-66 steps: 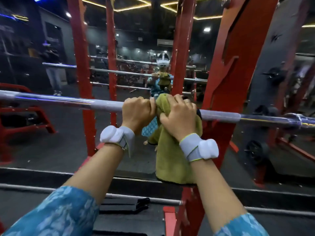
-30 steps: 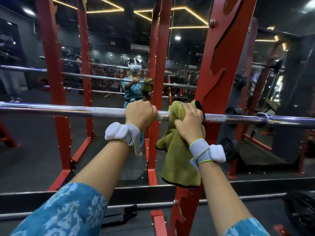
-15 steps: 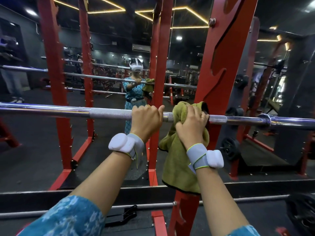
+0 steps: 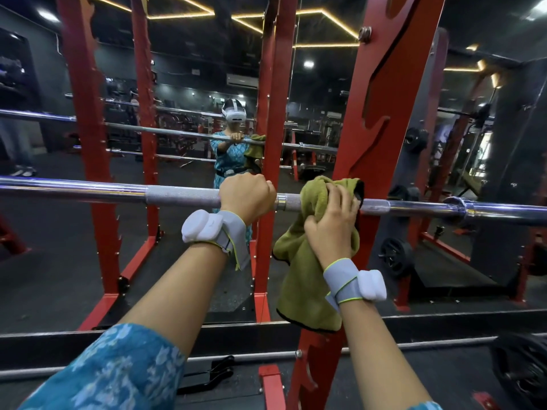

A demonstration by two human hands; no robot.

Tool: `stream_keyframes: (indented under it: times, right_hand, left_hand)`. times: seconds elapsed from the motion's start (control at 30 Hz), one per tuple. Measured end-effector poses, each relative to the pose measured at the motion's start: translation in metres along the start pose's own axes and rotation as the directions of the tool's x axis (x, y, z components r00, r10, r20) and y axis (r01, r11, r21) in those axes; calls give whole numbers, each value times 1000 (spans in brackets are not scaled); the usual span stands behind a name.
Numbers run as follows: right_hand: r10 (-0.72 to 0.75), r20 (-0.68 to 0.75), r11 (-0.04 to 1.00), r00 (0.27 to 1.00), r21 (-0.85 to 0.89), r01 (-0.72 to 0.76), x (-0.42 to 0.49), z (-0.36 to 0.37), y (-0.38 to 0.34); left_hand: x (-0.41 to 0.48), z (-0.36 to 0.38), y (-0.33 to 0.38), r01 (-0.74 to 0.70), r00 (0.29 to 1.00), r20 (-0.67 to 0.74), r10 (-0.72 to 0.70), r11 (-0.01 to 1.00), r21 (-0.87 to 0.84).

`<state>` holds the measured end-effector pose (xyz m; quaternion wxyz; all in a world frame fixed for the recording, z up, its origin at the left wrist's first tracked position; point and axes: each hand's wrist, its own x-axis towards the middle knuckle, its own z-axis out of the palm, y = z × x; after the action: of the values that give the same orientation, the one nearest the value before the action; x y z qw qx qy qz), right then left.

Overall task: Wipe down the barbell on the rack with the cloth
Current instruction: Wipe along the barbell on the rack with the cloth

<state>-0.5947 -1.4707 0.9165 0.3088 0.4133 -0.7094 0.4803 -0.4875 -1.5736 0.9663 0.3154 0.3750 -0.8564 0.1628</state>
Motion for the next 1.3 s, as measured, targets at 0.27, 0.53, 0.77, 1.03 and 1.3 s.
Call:
stream_keyframes:
  times: [0.27, 0.53, 0.77, 1.03, 1.3]
  right_hand:
    - [-182, 127, 982, 975, -31, 187, -18, 20, -32]
    - [-53, 67, 997, 996, -46, 56, 0, -5, -6]
    - [-66, 296, 993, 953, -79, 93, 4, -7, -26]
    - [-142, 292, 980, 946, -93, 175, 7, -10, -16]
    - [12, 302, 996, 953, -83, 14, 18, -21, -15]
  left_hand:
    - [-3, 5, -1, -79, 996, -36, 82, 994, 78]
    - [-5, 11, -2, -103, 994, -39, 104, 994, 20]
    - [-12, 7, 4, 10, 994, -103, -19, 996, -85]
    - [-14, 4, 1, 51, 978, -198, -70, 994, -100]
    - [-13, 14, 2, -1, 985, -171, -14, 996, -88]
